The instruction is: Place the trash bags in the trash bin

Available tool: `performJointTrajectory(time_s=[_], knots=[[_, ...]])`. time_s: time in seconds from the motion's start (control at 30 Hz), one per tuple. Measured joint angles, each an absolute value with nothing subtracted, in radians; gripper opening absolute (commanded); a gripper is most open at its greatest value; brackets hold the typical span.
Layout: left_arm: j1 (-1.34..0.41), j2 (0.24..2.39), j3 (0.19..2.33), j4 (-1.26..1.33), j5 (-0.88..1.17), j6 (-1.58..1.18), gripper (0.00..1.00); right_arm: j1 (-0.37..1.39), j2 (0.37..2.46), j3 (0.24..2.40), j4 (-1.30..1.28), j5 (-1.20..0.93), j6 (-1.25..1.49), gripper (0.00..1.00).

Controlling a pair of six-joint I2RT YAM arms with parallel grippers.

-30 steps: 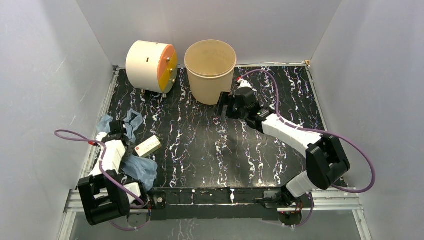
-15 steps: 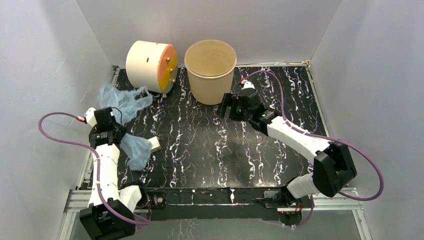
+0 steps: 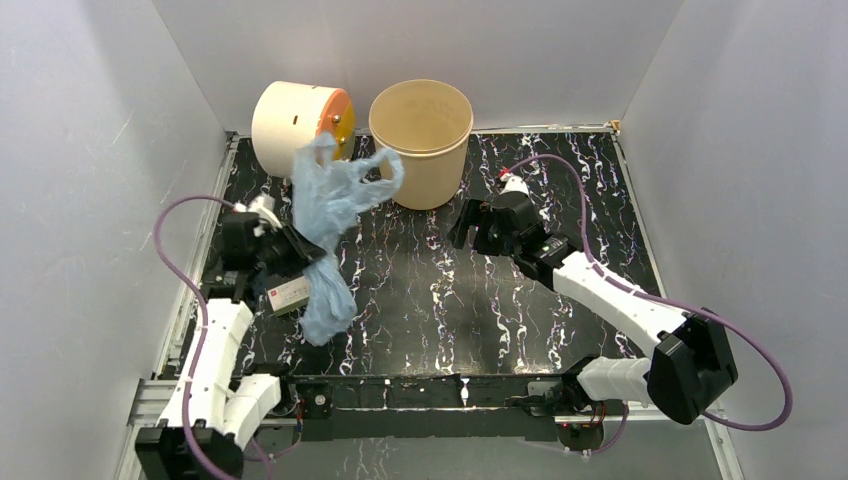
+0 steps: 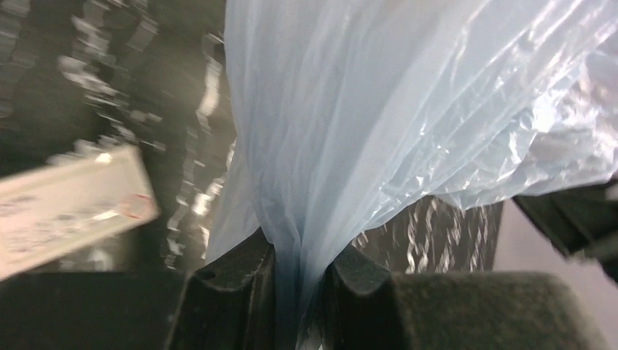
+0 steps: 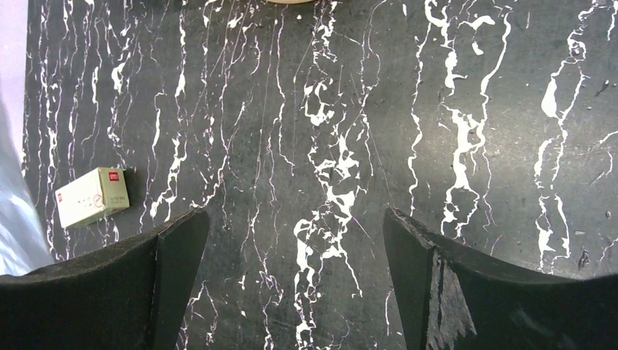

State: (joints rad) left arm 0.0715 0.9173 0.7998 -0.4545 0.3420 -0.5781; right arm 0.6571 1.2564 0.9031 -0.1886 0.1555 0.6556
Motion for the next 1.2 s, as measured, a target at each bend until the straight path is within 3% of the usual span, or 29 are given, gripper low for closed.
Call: performJointTrajectory(time_s=[0.23,0.37,0.4,0.43,0.5,0.67,0.87,1.03,1.2], knots=[[-0.302,0.921,0.674,-0.281,0.366,-0.691,0.26,0.659,1.193,0.886,-0.265,0.243,0.687,0.99],[-0.503,1.110,0.685,-0.171,0.293,-0.719,0.41,0.659,1.082,0.877,-0.328,0.375,0.703,0.99],[-0.536,1.155,0.686,-0.145,0.279,-0.730,0.61,0.659,1.026,0.857,-0.318,0.417,0.700,0.99],[-0.558,1.195,0.686,-0.121,0.265,-0.739,0.75,0.659,0.971,0.839,-0.315,0.450,0.695,0.99],[-0.577,1.249,0.686,-0.089,0.230,-0.749,0.86,0.659,0.868,0.803,-0.306,0.505,0.680,0.99],[-0.580,1.274,0.696,-0.130,0.062,-0.746,0.90,0.658,0.749,0.753,-0.314,0.593,0.662,0.99],[-0.576,1.235,0.694,-0.266,-0.155,-0.727,0.92,0.656,0.803,0.737,-0.350,0.578,0.646,0.99],[-0.526,1.230,0.690,-0.371,-0.301,-0.717,0.93,0.656,0.925,0.737,-0.310,0.340,0.584,0.99],[-0.400,1.197,0.611,-0.360,-0.298,-0.691,0.93,0.656,1.081,0.756,-0.250,0.065,0.571,0.99]])
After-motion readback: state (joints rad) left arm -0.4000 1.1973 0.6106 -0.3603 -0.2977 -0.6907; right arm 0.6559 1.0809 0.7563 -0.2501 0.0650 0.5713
